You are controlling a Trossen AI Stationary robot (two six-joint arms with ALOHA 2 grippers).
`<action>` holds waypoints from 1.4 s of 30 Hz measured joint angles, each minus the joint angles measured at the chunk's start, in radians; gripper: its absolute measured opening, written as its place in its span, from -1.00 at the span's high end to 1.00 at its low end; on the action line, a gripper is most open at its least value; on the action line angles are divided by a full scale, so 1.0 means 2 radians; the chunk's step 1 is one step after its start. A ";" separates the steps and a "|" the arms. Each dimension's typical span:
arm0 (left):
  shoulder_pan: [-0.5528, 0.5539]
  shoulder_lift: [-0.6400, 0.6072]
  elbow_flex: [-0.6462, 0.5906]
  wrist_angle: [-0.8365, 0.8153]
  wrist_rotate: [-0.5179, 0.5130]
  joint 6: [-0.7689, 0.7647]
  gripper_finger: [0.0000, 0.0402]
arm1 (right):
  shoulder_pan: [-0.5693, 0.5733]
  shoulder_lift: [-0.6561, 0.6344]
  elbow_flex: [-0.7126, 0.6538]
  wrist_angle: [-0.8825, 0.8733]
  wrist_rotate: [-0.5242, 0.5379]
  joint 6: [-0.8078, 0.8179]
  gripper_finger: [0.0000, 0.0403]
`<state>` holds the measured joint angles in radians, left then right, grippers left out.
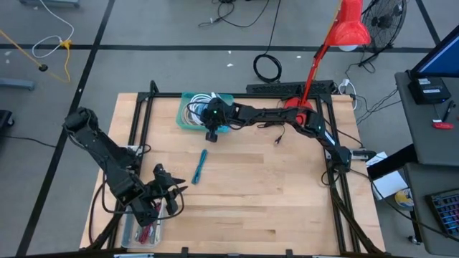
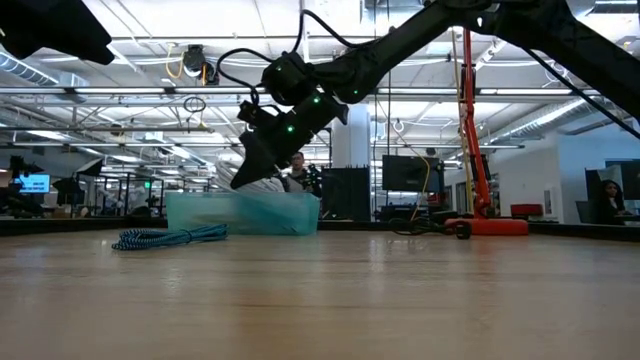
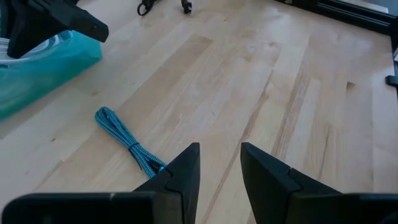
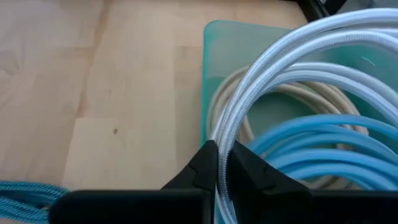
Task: Pick & Place USB Port
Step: Put the white HDMI cable into the green bin
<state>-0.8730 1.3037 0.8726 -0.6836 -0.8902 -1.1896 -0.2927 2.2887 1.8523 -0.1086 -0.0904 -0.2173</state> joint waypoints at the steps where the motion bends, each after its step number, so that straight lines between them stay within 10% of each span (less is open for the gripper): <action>1: 0.000 0.000 0.000 0.000 0.000 0.000 0.40 | 0.000 0.000 0.000 0.000 -0.005 -0.002 0.92; 42: -0.006 0.000 0.000 0.000 -0.003 0.005 0.40 | 0.020 -0.012 0.001 -0.106 0.112 0.134 0.93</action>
<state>-0.8856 1.3037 0.8722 -0.6827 -0.8970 -1.1802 -0.2533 2.2654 1.8538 -0.3206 0.1341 0.0512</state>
